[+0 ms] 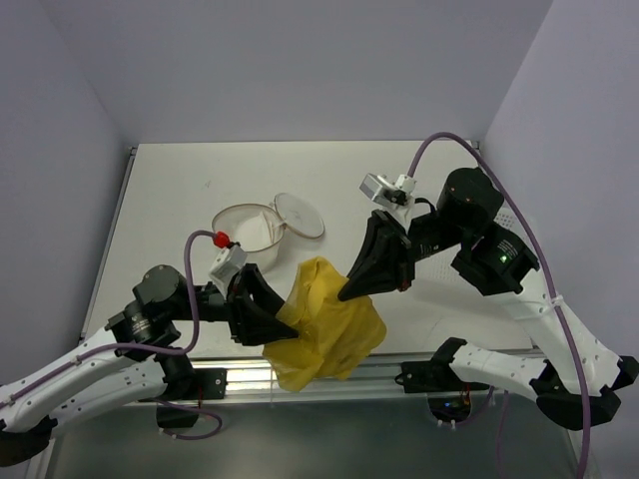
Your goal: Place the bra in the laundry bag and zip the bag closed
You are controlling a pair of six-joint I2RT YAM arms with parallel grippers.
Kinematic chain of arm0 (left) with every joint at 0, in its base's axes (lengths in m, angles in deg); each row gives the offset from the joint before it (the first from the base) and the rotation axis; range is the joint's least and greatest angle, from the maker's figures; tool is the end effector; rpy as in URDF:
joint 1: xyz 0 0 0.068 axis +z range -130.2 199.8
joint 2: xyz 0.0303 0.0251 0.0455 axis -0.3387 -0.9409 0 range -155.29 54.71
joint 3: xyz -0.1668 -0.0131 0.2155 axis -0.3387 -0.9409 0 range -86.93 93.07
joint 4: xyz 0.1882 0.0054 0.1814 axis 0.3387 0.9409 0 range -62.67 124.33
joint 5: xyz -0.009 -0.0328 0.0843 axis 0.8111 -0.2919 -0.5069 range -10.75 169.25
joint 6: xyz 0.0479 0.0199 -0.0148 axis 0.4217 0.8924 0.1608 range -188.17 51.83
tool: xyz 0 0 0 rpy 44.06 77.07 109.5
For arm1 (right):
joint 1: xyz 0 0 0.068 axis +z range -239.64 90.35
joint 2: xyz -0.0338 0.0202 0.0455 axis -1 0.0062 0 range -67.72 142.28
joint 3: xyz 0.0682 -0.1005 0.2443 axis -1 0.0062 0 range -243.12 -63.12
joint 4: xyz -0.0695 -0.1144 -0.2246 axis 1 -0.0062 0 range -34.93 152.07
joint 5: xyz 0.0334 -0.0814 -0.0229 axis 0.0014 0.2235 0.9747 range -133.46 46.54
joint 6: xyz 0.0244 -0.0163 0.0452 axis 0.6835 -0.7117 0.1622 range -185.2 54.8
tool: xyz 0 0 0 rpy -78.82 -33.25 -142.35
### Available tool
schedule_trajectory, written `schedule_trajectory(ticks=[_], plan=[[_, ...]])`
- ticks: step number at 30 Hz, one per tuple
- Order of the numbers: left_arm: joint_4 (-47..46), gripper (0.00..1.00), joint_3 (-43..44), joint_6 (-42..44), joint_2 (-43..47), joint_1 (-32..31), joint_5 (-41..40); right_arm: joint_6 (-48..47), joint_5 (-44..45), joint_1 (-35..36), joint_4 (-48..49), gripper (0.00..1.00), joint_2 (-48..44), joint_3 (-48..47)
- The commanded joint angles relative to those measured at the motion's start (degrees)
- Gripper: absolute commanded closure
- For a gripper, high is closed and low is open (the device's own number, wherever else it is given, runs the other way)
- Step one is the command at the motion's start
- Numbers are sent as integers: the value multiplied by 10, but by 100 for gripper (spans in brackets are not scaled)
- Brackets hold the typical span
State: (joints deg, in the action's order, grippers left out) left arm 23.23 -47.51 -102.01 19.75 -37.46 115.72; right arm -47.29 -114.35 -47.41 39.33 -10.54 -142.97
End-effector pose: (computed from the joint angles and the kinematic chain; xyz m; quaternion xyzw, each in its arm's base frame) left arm 0.0604 -0.1332 0.3589 0.3580 0.5586 -0.6568 0.3583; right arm 0.1000 0.1362 0.4851 -0.5220 0.4772 0.6436 0.2925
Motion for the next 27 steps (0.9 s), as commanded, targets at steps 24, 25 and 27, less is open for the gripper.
schedule_trajectory(ticks=[24, 25, 27], plan=[[-30, 100, 28, -8, -21, -32, 5, 170, -57, -58, 243, 100, -1, 67], [-35, 100, 27, -10, -18, -34, 5, 168, -52, -65, 241, 100, 0, 71], [-47, 100, 21, -24, -6, -36, 6, 151, -25, -81, 218, 100, 7, 80]])
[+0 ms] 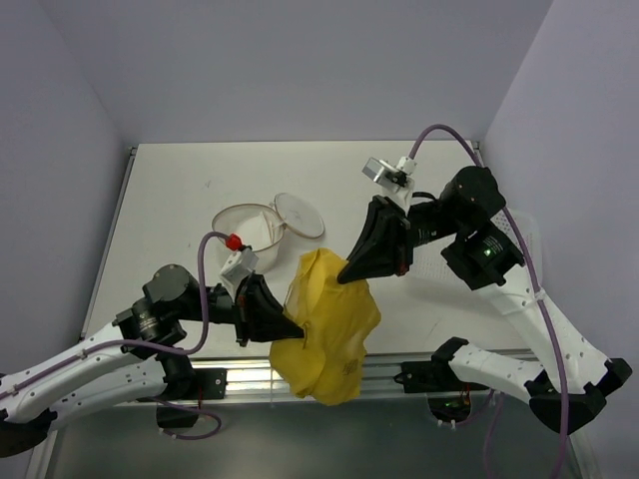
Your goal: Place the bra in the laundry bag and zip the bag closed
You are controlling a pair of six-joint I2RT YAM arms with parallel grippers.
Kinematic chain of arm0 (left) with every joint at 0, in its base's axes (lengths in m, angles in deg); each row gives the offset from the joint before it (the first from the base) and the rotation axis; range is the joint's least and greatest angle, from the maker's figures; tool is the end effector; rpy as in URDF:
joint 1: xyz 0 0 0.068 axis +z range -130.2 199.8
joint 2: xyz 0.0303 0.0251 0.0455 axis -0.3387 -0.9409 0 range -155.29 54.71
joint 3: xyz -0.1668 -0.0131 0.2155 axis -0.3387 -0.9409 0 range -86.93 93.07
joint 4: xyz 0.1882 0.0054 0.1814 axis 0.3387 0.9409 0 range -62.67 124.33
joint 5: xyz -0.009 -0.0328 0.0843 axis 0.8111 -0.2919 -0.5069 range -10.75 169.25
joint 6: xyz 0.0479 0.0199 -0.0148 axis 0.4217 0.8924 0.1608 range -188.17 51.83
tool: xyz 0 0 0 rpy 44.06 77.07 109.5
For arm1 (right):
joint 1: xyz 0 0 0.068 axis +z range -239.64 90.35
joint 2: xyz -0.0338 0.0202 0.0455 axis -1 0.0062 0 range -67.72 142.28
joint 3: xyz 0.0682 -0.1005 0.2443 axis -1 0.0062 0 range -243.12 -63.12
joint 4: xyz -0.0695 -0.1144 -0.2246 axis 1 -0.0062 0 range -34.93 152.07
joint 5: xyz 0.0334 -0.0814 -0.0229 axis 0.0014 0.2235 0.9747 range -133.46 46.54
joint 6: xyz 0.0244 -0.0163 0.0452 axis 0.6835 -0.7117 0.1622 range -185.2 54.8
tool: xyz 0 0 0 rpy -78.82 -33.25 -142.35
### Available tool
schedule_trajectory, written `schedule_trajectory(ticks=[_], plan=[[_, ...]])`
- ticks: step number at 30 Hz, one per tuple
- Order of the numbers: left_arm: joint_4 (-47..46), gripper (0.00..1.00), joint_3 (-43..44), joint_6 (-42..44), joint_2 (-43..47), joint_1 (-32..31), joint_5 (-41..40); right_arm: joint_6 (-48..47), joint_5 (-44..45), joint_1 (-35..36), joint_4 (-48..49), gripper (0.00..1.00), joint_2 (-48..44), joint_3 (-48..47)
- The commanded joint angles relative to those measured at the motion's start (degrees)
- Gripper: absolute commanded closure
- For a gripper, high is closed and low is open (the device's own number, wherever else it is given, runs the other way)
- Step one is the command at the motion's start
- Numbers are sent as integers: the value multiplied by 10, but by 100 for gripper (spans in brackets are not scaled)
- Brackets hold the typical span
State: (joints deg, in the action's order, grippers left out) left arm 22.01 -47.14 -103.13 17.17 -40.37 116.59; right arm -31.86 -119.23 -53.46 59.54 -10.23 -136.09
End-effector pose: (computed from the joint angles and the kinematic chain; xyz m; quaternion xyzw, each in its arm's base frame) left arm 0.0581 -0.1448 0.3573 0.3712 0.5567 -0.6683 0.3252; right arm 0.1240 0.1335 0.4779 -0.4924 0.4796 0.6663 0.2891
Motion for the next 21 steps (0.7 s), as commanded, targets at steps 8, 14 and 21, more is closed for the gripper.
schedule_trajectory(ticks=[8, 14, 21], plan=[[-100, 100, -7, -57, 51, -12, -2, -18, 149, -93, -37, 66, 53, 64], [-104, 100, -7, -56, 43, -12, 6, -41, 274, -102, -51, 23, 5, 106], [-108, 100, -2, -40, 17, -12, -7, -41, 220, -100, 87, 13, -133, 216]])
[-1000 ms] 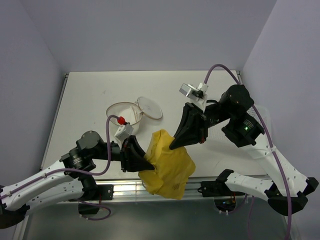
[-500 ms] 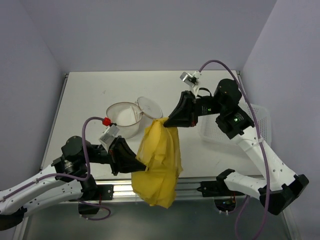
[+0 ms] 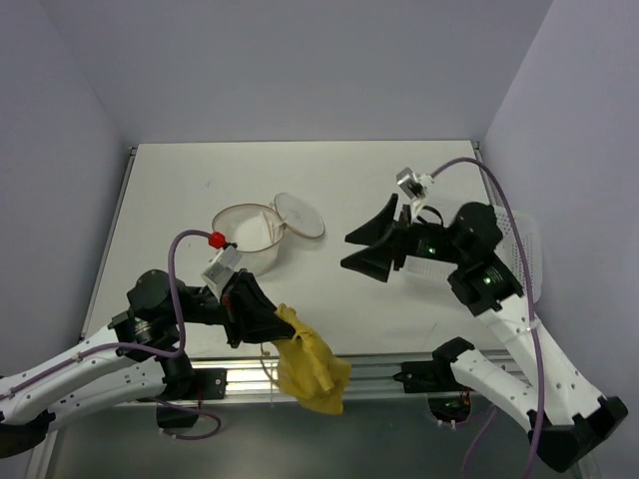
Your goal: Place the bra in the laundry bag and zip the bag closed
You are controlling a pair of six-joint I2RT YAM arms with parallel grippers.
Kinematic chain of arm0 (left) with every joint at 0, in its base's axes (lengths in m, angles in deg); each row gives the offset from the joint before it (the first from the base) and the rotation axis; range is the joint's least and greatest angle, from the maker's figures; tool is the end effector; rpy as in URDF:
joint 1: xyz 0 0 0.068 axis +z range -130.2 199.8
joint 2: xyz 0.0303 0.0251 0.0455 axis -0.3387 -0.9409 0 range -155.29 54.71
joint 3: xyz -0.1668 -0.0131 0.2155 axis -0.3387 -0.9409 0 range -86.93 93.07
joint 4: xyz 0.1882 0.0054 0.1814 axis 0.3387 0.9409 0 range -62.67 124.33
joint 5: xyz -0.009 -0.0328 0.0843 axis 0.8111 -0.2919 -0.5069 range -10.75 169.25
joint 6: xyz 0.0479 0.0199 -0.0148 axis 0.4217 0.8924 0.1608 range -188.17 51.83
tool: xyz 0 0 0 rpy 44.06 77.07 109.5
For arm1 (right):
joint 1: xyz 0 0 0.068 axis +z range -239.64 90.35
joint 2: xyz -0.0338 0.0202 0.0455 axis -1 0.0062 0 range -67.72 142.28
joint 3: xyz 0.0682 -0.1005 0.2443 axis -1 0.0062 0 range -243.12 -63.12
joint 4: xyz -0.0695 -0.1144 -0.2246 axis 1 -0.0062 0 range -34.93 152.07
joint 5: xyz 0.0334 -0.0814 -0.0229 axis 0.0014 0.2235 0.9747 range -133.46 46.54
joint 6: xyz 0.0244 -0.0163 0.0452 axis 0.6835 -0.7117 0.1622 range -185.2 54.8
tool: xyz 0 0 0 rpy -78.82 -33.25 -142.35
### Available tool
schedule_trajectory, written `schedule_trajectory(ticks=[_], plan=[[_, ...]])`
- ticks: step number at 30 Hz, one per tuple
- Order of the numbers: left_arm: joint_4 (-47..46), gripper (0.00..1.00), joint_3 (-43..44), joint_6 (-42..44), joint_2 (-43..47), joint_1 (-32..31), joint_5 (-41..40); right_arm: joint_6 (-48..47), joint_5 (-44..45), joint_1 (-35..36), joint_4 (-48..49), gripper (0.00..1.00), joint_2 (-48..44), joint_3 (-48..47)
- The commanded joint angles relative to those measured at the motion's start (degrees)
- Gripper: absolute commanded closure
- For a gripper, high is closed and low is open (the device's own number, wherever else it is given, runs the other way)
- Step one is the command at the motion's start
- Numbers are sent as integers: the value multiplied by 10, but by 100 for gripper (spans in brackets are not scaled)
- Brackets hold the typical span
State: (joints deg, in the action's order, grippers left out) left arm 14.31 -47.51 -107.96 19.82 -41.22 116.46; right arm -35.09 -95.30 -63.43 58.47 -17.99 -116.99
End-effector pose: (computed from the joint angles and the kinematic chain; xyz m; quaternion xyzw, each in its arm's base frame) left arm 0.0492 -0.1334 0.3745 0.3561 0.5031 -0.7093 0.3420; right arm 0.1540 0.1070 0.3934 -0.2888 0.6432 0.5728 0.4180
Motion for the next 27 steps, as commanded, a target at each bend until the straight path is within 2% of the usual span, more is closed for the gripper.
schedule_trajectory(ticks=[1, 3, 7, 9, 13, 15, 17, 24, 26, 27], plan=[[-23, 100, 4, 13, -12, -3, -12, -1, -27, 1, 111, 11, -68, 38], [-9, 100, 10, 24, -21, -3, -25, 7, -47, 4, 154, 9, -102, 69], [47, 100, 40, 45, -43, -3, -78, 24, -69, 20, 178, 7, -136, 87], [59, 100, 50, 45, -51, -3, -101, -15, -52, 38, 144, 7, -143, 77], [52, 100, 66, 39, -69, -3, -120, -128, 45, 127, 24, 6, -149, 41], [45, 100, 71, 34, -73, -3, -132, -150, 59, 165, -18, 6, -136, 26], [38, 100, 71, 32, -71, -3, -137, -167, 88, 180, -37, 6, -127, 24], [23, 100, 61, 14, -49, -3, -173, -177, 109, 204, -53, 6, -126, 28], [12, 100, 58, 8, -44, -3, -177, -178, 122, 211, -57, 10, -125, 30], [2, 100, 54, 3, -44, -3, -180, -175, 136, 215, -57, 16, -123, 32]])
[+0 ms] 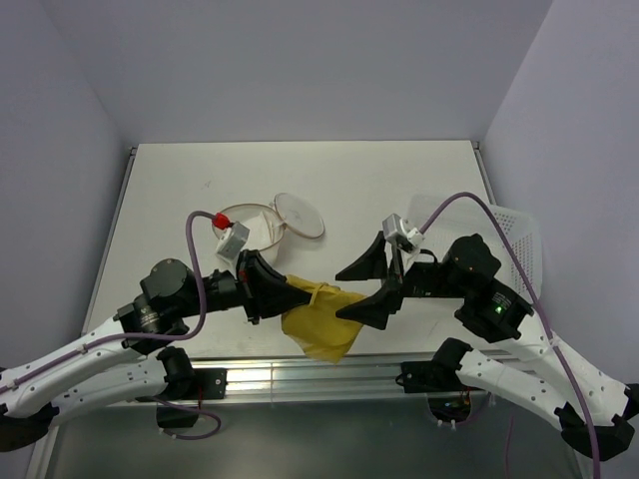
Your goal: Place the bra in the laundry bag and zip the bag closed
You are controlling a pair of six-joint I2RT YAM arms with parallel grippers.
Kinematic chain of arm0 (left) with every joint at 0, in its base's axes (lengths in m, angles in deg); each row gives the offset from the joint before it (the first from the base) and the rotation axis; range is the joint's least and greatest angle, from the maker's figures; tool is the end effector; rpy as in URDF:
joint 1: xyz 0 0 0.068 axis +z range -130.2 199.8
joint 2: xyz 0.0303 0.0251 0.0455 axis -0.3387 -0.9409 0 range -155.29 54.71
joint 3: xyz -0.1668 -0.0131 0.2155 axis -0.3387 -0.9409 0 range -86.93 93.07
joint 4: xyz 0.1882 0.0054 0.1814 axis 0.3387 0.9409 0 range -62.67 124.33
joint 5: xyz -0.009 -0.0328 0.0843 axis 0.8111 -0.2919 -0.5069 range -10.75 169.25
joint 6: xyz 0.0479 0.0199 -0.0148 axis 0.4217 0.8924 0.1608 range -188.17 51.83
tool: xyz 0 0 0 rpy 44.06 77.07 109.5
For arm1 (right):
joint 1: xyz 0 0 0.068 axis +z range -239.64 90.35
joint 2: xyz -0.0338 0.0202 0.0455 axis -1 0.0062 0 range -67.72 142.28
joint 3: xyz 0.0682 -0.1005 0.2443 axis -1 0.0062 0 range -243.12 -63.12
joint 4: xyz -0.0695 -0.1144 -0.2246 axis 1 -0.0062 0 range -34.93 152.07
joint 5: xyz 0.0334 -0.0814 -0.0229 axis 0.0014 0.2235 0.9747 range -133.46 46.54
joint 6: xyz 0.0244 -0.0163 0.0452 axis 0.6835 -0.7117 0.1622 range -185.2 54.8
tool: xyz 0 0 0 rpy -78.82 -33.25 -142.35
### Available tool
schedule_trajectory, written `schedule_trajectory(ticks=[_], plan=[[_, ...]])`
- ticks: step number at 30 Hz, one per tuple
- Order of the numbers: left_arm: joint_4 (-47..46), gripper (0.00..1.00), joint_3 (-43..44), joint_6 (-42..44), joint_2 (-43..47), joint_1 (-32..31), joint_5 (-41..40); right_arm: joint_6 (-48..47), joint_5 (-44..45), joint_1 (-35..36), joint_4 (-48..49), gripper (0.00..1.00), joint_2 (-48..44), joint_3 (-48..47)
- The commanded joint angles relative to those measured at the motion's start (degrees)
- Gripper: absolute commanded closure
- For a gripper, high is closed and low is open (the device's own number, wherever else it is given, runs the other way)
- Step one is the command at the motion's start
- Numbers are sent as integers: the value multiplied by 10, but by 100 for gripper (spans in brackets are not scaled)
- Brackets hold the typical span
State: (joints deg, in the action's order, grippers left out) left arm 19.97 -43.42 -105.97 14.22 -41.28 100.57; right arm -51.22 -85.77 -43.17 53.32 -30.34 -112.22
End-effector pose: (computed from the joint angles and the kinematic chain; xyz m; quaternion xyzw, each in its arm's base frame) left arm 0.0690 -0.1517 0.3770 0.2661 0.5876 -0.6505 0.4009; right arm 0.0778 0.1167 0.3875 -0.4309 0.5433 0.5552 0.4592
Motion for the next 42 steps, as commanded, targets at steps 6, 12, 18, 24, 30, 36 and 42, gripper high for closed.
schedule_trajectory(ticks=[6, 12, 18, 24, 30, 36, 42], plan=[[-74, 100, 3, -29, 3, -3, -11, 3, 64, 27, 14, 40, 15, -12], [-65, 90, -1, -28, 16, -3, -24, 27, 104, 36, 44, 90, 9, -7], [89, 24, 39, -2, 92, -3, -187, 39, 145, 36, -7, 100, 30, -20], [211, 15, 56, 3, 153, -3, -333, 63, 240, 36, -106, 100, 102, -76], [248, 12, 55, -1, 111, -3, -352, 92, 53, 37, -57, 100, 72, -89], [181, 12, 18, 8, 109, -3, -315, 67, 121, 37, -82, 100, 113, -124], [245, 16, 4, -38, 142, -3, -415, 61, 315, 37, -69, 100, 144, -133]])
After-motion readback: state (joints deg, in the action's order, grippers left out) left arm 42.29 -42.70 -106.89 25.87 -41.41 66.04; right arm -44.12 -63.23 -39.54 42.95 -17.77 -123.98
